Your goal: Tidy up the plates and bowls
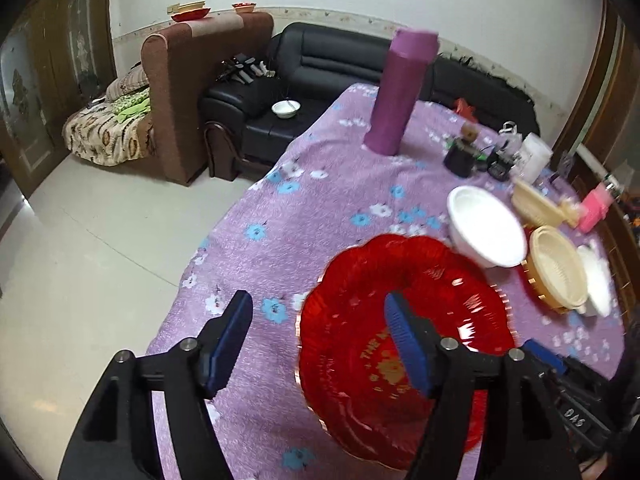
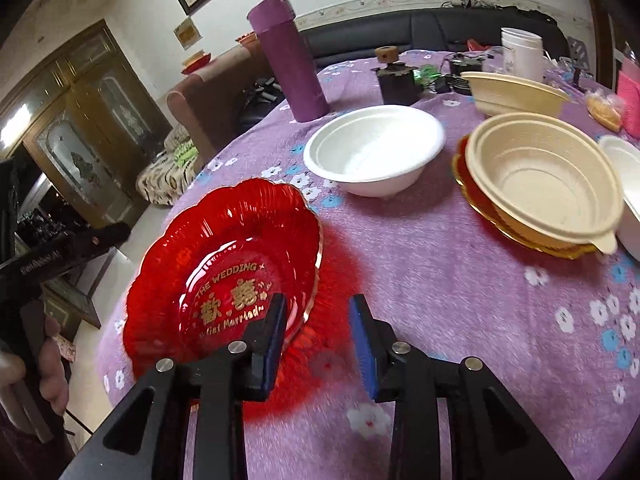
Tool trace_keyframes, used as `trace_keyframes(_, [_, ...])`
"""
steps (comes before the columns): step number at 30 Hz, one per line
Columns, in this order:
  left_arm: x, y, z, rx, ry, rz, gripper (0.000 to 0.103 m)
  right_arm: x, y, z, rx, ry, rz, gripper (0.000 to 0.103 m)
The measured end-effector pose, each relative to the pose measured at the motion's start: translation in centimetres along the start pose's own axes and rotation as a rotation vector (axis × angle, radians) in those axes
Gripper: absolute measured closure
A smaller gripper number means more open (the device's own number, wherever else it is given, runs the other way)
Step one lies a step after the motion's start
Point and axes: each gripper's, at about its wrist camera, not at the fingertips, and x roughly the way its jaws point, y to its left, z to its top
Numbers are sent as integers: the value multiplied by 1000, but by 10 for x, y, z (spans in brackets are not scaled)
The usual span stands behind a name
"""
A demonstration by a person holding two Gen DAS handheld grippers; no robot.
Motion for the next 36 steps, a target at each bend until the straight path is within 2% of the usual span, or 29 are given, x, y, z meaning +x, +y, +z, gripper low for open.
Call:
trace_keyframes(4, [-13, -20, 3, 17, 0, -78, 29, -18, -21, -6, 38, -18, 2, 67])
trace_keyframes(11, [-18, -78, -1, 135, 15, -148, 27, -60, -82, -12, 136, -81, -70, 68])
trace_keyframes(15, [-12, -100, 3, 151, 45, -189, 27, -79, -116, -4, 209, -113, -96, 68])
trace_keyframes(19, [-7, -121, 23, 190, 34, -170, 27, -86, -124, 9, 225, -127, -67, 68])
trace_keyframes(22, [7, -132, 45, 200, 46, -174, 25, -77, -118, 23, 241, -108, 29, 67])
trace_keyframes(25, [36, -137, 64, 173, 116, -189, 24, -50, -104, 38, 275, -55, 164, 67])
trace_keyframes(28, [74, -138, 80, 131, 200, -209, 24, -20, -90, 44, 314, 1, 243, 67])
trace_keyframes(32, [122, -139, 93, 75, 279, -205, 24, 16, -80, 50, 367, 45, 238, 67])
trace_keyframes(36, [153, -139, 105, 36, 296, -202, 24, 38, -84, 59, 396, 34, 169, 67])
